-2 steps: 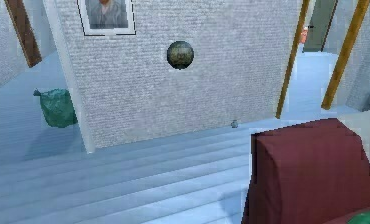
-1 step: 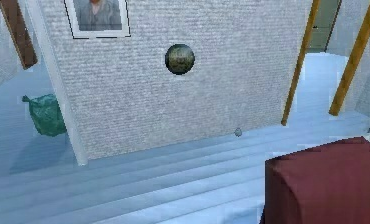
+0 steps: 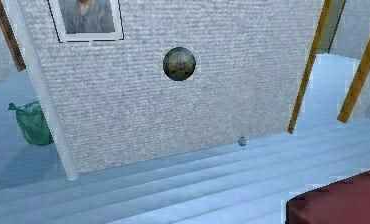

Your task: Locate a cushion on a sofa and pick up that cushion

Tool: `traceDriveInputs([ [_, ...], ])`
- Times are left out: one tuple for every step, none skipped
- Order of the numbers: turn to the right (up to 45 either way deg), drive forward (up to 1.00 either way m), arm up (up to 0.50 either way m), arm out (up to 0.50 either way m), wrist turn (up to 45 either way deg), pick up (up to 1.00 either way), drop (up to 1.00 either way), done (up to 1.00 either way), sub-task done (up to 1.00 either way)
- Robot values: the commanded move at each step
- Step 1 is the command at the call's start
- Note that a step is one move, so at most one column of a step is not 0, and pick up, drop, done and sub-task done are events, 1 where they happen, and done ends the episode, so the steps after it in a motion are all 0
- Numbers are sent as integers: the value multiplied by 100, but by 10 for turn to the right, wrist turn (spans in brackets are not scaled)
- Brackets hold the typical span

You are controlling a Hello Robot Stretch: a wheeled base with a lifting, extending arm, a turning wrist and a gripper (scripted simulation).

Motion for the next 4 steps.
traceDriveInputs([
  [0,0,0,42,0,0,0,0,0],
  [0,0,0,0,450,0,0,0,0],
  [0,0,0,0,90,0,0,0,0],
  [0,0,-16,0,0,0,0,0,0],
])
